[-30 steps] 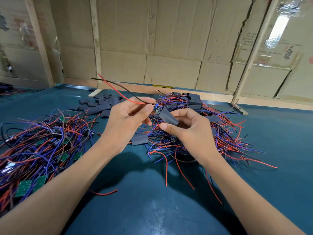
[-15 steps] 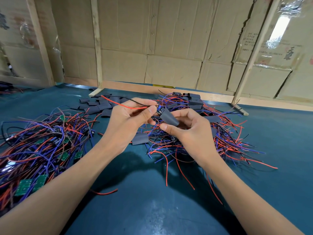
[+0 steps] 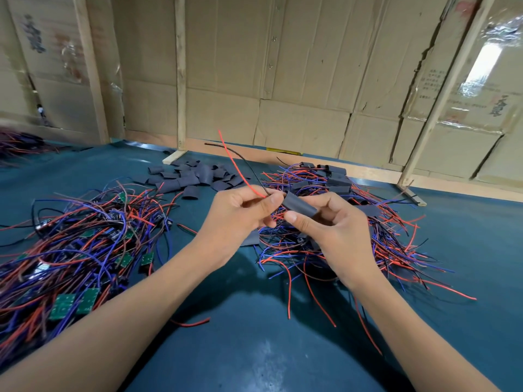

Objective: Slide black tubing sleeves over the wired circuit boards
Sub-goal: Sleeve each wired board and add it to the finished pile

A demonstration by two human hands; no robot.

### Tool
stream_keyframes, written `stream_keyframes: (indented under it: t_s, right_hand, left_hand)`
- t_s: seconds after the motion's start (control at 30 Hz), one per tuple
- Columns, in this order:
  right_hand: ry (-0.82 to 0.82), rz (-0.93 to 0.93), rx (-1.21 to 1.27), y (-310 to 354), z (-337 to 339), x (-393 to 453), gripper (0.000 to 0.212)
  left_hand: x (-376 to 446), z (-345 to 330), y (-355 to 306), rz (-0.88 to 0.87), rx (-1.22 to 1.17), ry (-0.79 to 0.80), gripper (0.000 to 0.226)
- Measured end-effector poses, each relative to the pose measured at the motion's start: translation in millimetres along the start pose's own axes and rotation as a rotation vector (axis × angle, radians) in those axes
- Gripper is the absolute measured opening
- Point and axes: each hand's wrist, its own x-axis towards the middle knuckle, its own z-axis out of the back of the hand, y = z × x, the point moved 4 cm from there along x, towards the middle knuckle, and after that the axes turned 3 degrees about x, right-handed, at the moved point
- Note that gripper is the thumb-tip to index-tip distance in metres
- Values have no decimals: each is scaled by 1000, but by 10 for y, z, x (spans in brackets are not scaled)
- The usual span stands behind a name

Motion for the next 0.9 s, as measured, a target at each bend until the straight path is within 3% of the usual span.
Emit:
stream_keyframes:
  t_s: [0.2, 0.27, 0.33, 0.4, 0.47, 0.5, 0.57, 0.63, 0.67, 0.7, 0.77, 0.83, 0.9]
  right_hand:
    - [-44, 23, -59, 36, 27, 33, 21]
    - [-134, 94, -153, 142, 137, 105, 21]
    - [-231, 176, -240, 314, 320, 254, 23]
    - [-280, 237, -385, 459, 532, 447, 24]
    - [-274, 187, -638, 485, 686, 630, 17]
    - [-243, 99, -762, 418, 735, 708, 18]
    - [-125, -166, -1002, 210, 757, 770, 34]
    - [-90, -390, -1192, 41, 686, 669, 47]
    - [-148, -390, -1250, 22, 612, 601, 54]
    - [-224, -296, -1282, 37, 506, 531, 61]
    - [-327, 58, -1249, 116, 197, 365, 62]
    - [-300, 363, -1138, 169, -125, 223, 53]
    - [-180, 537, -1072, 159, -370, 103, 45]
  left_hand:
    - [-34, -94, 52, 263, -329, 51, 33]
    - [7, -42, -12, 385, -257, 73, 38]
    - [160, 184, -147, 381, 222, 26, 38]
    - [347, 505, -355, 300, 1005, -8, 38]
    - [409, 803, -429, 433, 1613, 71, 54]
    - [388, 958, -411, 572, 1798, 110, 63]
    - [292, 1211, -318, 800, 1984, 171, 70]
    - [261, 1343, -231, 780, 1980, 200, 55]
    - [274, 1360, -230, 709, 1940, 174, 39]
    - [280, 1371, -237, 657, 1910, 143, 23]
    - [271, 1346, -279, 599, 1900, 103, 14]
    - [270, 1296, -318, 546, 1880, 89, 19]
    - [271, 1251, -366, 510, 1839, 83, 26]
